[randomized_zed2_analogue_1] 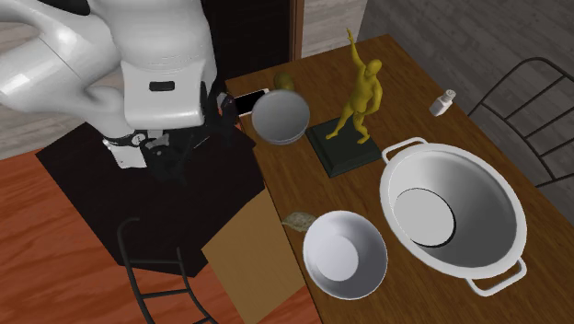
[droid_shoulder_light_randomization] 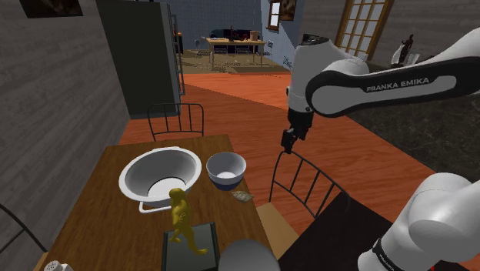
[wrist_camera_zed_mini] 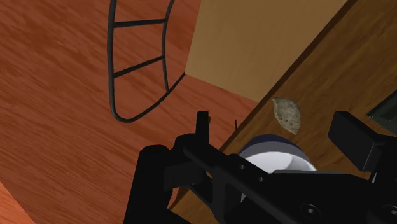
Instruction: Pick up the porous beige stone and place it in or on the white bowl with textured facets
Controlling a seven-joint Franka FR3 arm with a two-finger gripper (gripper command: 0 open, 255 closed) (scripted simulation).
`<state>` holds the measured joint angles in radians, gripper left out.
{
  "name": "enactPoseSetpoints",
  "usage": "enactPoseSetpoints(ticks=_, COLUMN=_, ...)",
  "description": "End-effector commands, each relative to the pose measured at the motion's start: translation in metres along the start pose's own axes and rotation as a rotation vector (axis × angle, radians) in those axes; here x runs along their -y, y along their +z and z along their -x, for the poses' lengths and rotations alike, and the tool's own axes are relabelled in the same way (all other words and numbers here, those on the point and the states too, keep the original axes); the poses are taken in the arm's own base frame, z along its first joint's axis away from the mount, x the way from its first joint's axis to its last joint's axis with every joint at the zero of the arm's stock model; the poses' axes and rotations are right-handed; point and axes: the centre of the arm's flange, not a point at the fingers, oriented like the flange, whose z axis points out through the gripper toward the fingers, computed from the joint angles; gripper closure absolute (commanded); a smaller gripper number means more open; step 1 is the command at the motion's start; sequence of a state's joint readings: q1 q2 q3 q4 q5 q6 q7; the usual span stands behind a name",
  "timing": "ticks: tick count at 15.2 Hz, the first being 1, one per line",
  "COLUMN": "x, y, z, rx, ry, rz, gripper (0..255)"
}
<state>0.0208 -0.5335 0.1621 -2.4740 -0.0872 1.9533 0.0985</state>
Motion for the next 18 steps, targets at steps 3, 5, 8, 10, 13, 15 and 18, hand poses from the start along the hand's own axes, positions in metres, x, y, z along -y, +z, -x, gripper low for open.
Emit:
enactPoseSetpoints(ticks=3, x=0.029, y=0.041, z=-0.025, rx=0.002, ry=-0.009, rz=0.01, gripper=0)
enactPoseSetpoints(ticks=5, x=0.042, y=0.061, z=-0.038, rx=0.003, ry=-0.013, rz=0.015, gripper=0)
enactPoseSetpoints(ticks=8, x=0.062, y=0.09, z=-0.057, rx=0.006, ry=-0.019, rz=0.022, gripper=0)
enactPoseSetpoints(ticks=10, x=0.075, y=0.11, z=-0.069, rx=0.007, ry=-0.024, rz=0.027, gripper=0)
enactPoseSetpoints(ticks=13, x=0.094, y=0.14, z=-0.088, rx=0.01, ry=-0.03, rz=0.035, gripper=0)
enactPoseSetpoints(ticks=15, x=0.108, y=0.16, z=-0.1, rx=0.012, ry=-0.034, rz=0.04, gripper=0)
enactPoseSetpoints(ticks=18, x=0.127, y=0.19, z=-0.119, rx=0.014, ry=-0.041, rz=0.048, gripper=0)
